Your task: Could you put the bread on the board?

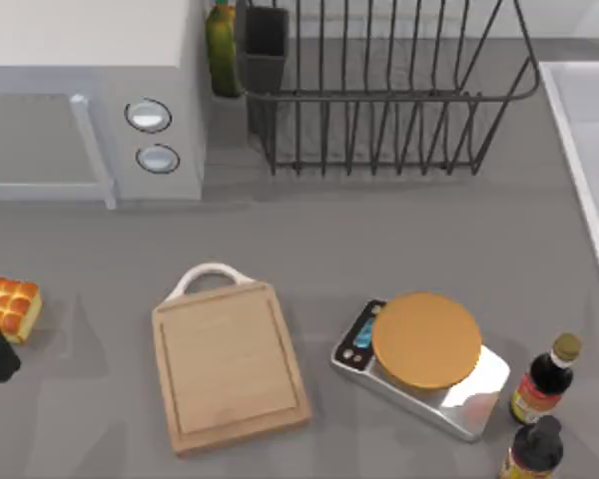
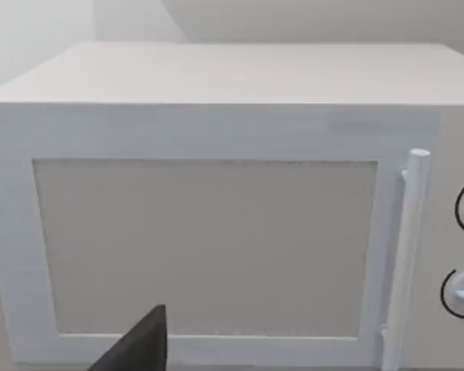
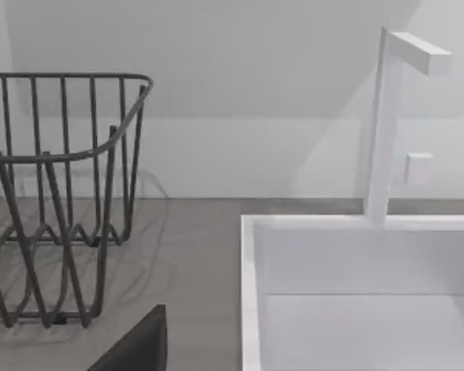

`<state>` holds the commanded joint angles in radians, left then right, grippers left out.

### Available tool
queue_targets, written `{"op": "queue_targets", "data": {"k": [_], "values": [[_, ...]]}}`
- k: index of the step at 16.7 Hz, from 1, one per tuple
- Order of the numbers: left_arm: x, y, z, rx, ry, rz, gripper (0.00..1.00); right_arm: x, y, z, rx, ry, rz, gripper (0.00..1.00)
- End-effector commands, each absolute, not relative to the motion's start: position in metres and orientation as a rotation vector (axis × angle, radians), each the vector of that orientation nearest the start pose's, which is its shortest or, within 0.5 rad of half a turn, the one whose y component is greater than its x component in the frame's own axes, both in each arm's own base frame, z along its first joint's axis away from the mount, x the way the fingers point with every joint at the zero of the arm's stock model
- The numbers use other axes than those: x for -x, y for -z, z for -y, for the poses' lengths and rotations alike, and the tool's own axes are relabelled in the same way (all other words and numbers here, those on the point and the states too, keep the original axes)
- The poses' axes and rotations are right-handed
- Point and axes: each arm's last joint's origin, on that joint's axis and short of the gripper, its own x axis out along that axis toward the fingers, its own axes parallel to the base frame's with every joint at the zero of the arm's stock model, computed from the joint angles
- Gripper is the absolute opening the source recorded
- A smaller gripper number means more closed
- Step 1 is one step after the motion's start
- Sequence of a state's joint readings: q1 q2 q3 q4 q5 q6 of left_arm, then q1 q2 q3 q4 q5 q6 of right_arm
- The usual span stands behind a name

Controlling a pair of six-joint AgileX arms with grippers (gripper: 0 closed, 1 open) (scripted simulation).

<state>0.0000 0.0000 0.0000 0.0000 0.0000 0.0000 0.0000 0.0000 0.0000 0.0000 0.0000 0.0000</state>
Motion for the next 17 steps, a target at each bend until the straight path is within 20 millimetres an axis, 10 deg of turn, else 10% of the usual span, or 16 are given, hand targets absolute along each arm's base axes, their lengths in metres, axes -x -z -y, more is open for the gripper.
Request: {"op": "queue_targets", "data": {"k": [9,17], "values": [[-0.117,-0.202,0.000,-0.047,0.000,-0.233,1.00,-0.106,-0.160,0.001,0.000,0.000,0.000,1.00],[-0.215,-0.219,-0.002,-0.127,0.065,-0.987,1.00,-0.106,-0.160,0.001,0.000,0.000,0.000,1.00]]}}
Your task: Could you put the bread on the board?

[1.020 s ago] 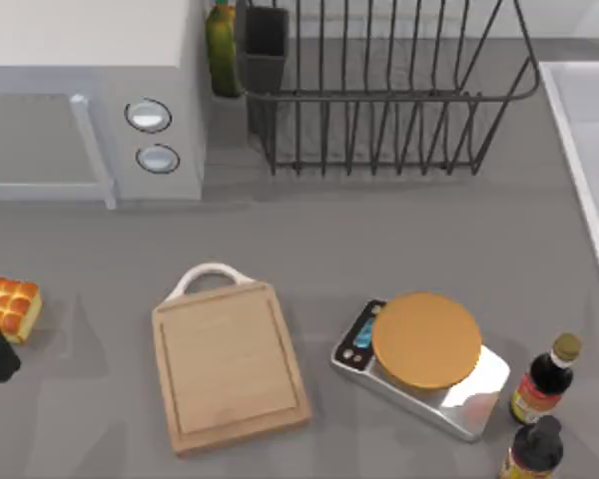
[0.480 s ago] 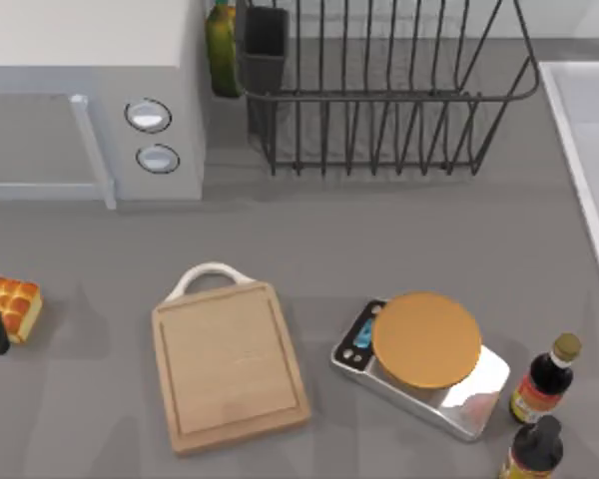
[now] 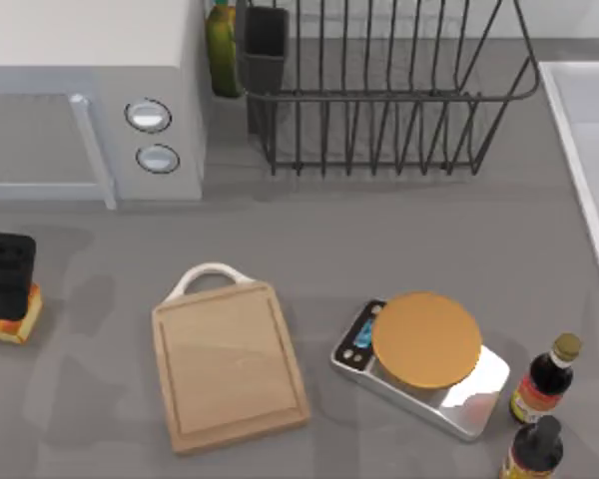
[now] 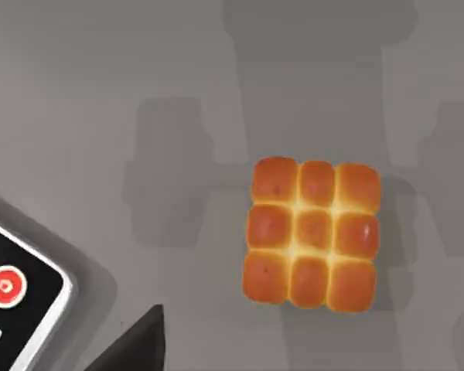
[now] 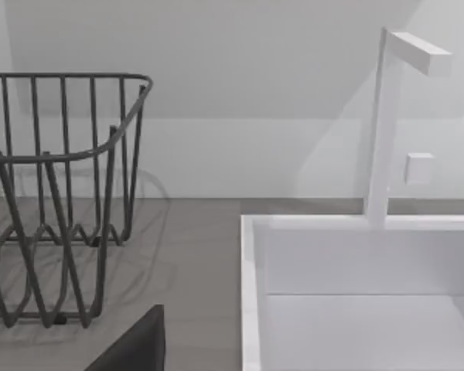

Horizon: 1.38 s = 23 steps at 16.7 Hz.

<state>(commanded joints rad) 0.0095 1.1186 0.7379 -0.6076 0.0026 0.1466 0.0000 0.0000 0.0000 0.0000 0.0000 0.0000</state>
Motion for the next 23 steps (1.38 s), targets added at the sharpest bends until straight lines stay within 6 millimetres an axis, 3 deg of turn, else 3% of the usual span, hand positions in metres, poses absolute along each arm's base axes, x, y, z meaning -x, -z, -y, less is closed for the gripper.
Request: {"op": "queue_targets", "data": {"k": [6,11,19,23], "values": [[-0.289,-0.190,-0.006,-0.158,0.136,-1.420,1.00,-0.106,-0.160,0.001,0.000,0.000,0.000,1.00],[-0.325,-0.172,-0.008,-0.172,0.170,-1.560,1.00,-0.106,-0.160,0.001,0.000,0.000,0.000,1.00],[-0.325,-0.171,-0.007,-0.175,0.173,-1.561,1.00,-0.106,-0.160,0.001,0.000,0.000,0.000,1.00],[-0.313,-0.155,-0.009,-0.173,0.172,-1.565,1.00,-0.106,-0.160,0.001,0.000,0.000,0.000,1.00]]}}
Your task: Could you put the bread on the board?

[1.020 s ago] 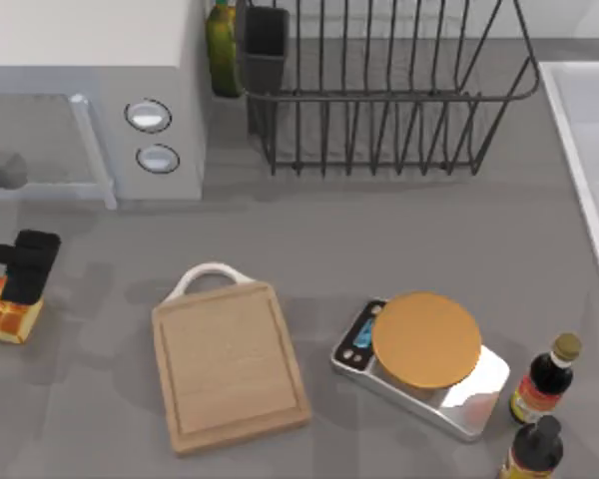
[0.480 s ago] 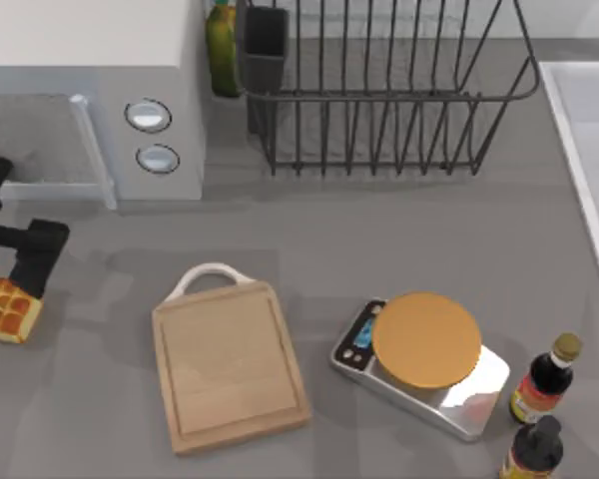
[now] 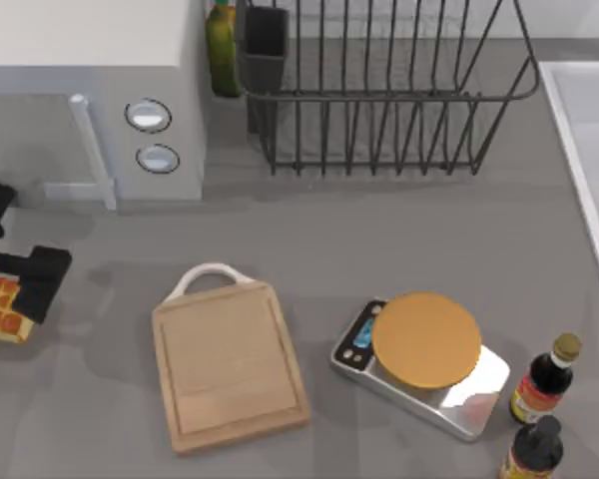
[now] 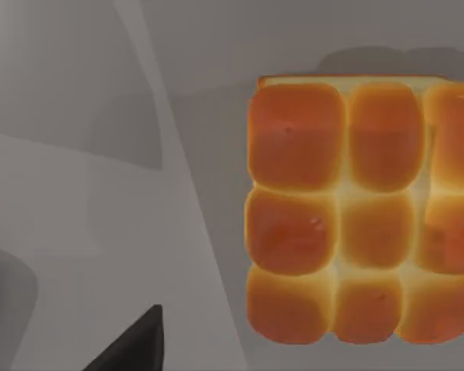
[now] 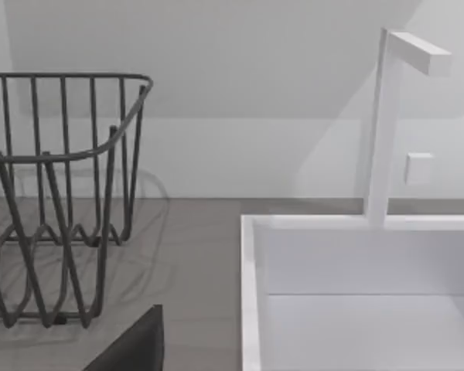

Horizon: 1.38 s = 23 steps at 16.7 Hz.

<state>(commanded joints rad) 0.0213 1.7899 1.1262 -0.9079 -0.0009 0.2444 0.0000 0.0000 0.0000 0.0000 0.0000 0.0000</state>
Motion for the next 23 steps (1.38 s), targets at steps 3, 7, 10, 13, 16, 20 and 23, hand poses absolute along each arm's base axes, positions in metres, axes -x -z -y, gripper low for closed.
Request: {"op": "queue_targets", "data": {"k": [3,7,10,13,16,20,23], "values": [[-0.311,-0.132,-0.009,-0.173,0.172,-1.568,1.00,-0.106,-0.160,0.001,0.000,0.000,0.000,1.00],[-0.322,-0.107,-0.009,-0.173,0.173,-1.569,1.00,-0.106,-0.160,0.001,0.000,0.000,0.000,1.00],[-0.328,-0.102,-0.008,-0.174,0.172,-1.563,1.00,-0.106,-0.160,0.001,0.000,0.000,0.000,1.00],[-0.328,-0.102,-0.008,-0.174,0.172,-1.563,1.00,-0.106,-0.160,0.001,0.000,0.000,0.000,1.00],[-0.328,-0.102,-0.008,-0.174,0.172,-1.563,0.77,-0.106,-0.160,0.001,0.000,0.000,0.000,1.00],[-0.328,-0.102,-0.008,-0.174,0.172,-1.563,0.47,-0.106,-0.160,0.001,0.000,0.000,0.000,1.00],[-0.328,-0.102,-0.008,-0.174,0.172,-1.563,0.25,-0.106,-0.160,0.001,0.000,0.000,0.000,1.00]]}}
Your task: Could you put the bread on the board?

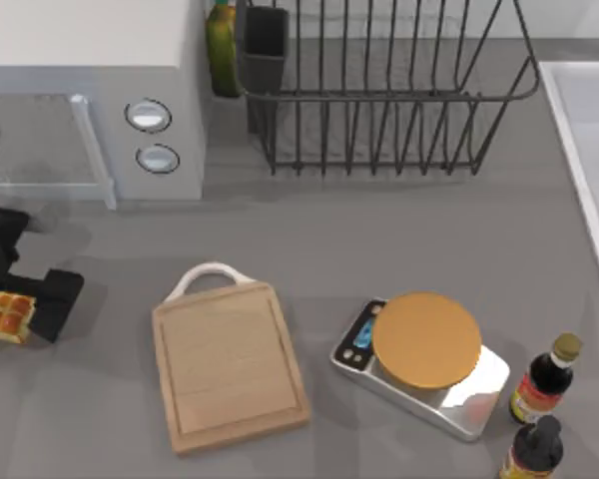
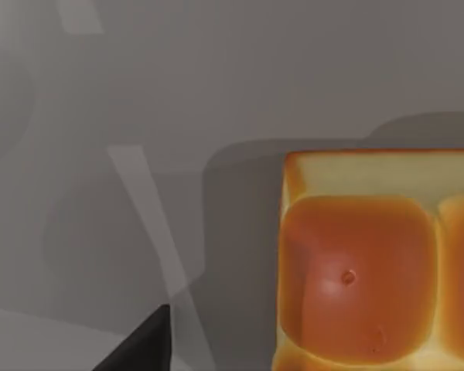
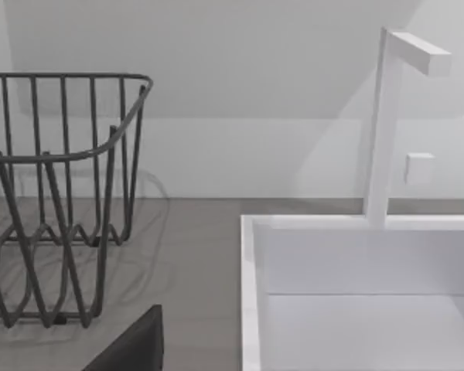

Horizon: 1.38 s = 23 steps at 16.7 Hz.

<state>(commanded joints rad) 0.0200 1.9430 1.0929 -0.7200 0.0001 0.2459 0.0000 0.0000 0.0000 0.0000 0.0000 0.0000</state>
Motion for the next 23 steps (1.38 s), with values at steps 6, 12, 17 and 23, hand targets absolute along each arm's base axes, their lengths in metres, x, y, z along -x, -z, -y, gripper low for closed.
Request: {"op": "queue_targets", "data": {"k": [6,12,17,23], "values": [[-0.328,-0.102,-0.008,-0.174,0.172,-1.563,0.00,-0.106,-0.160,0.001,0.000,0.000,0.000,1.00],[-0.325,-0.114,-0.009,-0.171,0.172,-1.559,0.00,-0.106,-0.160,0.001,0.000,0.000,0.000,1.00],[-0.315,-0.127,-0.008,-0.111,0.161,-1.569,0.00,-0.106,-0.160,0.001,0.000,0.000,0.000,1.00],[-0.309,-0.194,-0.004,-0.098,0.151,-1.482,0.00,-0.106,-0.160,0.001,0.000,0.000,0.000,1.00]]}}
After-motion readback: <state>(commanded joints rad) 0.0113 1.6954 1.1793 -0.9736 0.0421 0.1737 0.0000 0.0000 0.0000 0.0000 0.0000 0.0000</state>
